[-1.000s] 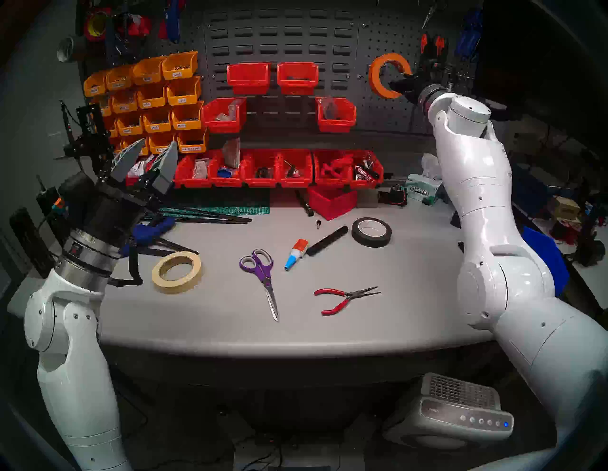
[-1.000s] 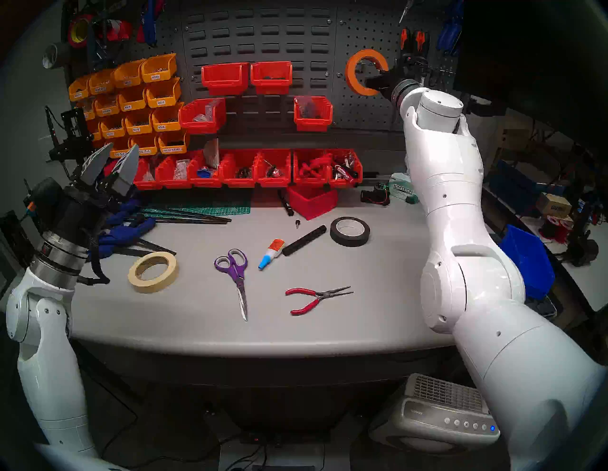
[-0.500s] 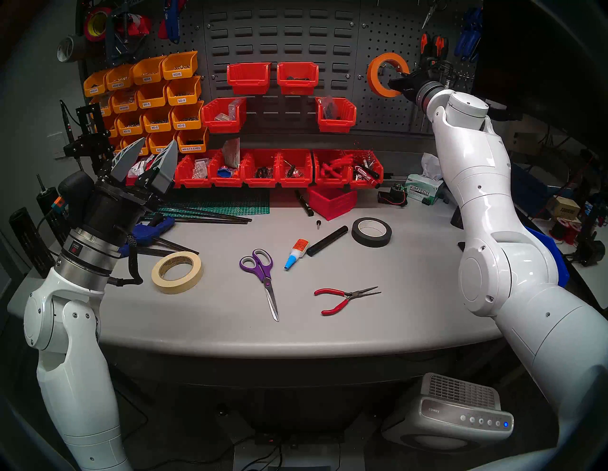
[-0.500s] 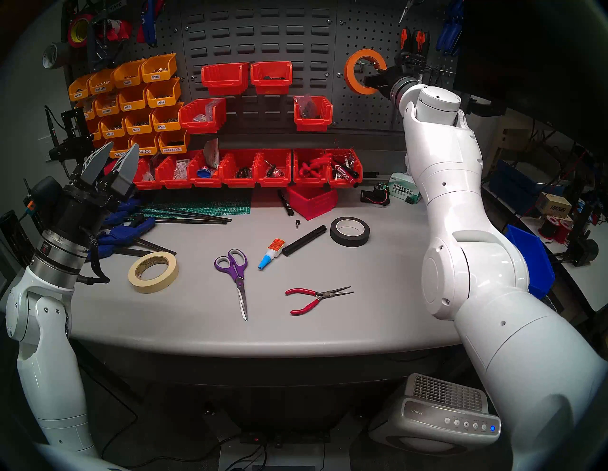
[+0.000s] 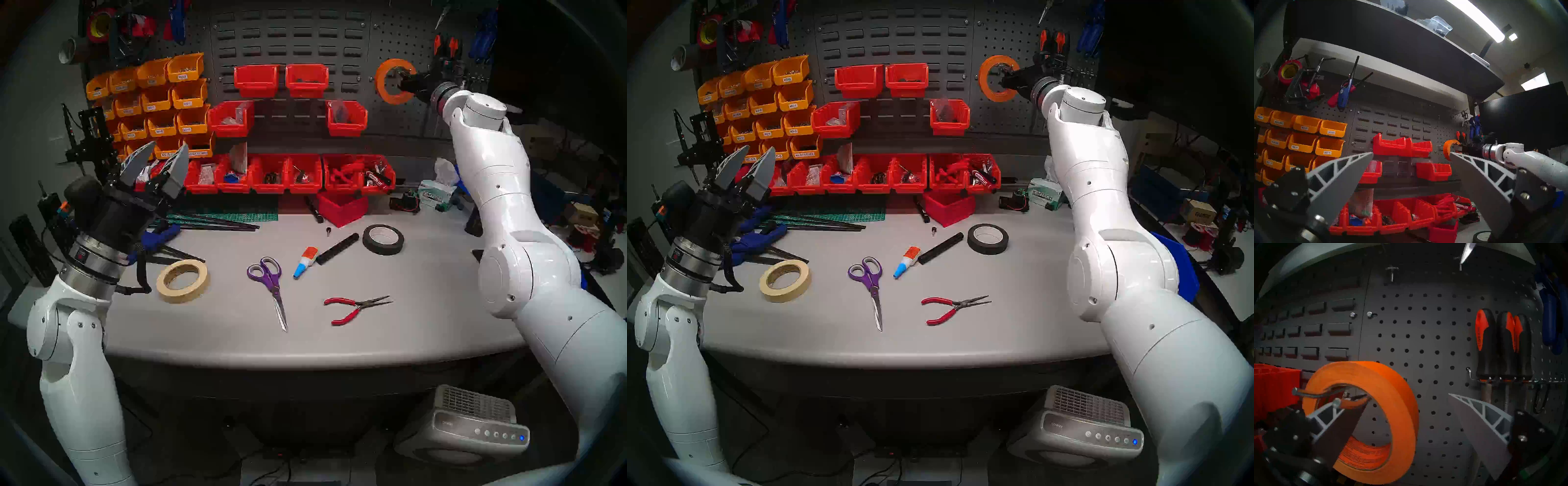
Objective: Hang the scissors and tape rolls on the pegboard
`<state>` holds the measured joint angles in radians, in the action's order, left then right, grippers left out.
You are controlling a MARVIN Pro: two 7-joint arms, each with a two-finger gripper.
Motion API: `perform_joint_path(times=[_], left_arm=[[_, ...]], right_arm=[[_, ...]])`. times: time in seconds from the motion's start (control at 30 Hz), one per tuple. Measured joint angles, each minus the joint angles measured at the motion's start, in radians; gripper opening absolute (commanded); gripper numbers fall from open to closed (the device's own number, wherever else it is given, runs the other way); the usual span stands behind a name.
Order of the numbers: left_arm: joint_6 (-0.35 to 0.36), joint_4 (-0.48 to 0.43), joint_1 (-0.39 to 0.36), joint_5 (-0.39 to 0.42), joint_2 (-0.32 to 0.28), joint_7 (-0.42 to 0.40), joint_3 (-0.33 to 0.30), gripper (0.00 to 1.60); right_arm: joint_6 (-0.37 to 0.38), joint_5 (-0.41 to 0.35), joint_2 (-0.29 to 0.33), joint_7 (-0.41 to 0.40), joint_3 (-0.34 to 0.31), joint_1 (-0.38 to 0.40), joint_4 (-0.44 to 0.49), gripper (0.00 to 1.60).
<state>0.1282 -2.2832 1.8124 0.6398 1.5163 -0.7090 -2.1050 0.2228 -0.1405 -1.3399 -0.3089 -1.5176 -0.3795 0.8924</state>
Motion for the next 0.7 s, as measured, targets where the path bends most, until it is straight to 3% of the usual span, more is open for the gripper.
perform_joint_path(times=[0.4, 0.7], left_arm=[[0.000, -0.010, 0.004, -0.001, 0.001, 0.011, 0.009, 1.60], [0.000, -0.021, 0.007, -0.001, 0.001, 0.016, 0.016, 1.60]], right_arm=[[0.004, -0.002, 0.025, -0.047, -0.007, -0.036, 0.071, 1.60], [0.071, 0.000, 0.054, -0.071, -0.020, -0.111, 0.164, 1.60]])
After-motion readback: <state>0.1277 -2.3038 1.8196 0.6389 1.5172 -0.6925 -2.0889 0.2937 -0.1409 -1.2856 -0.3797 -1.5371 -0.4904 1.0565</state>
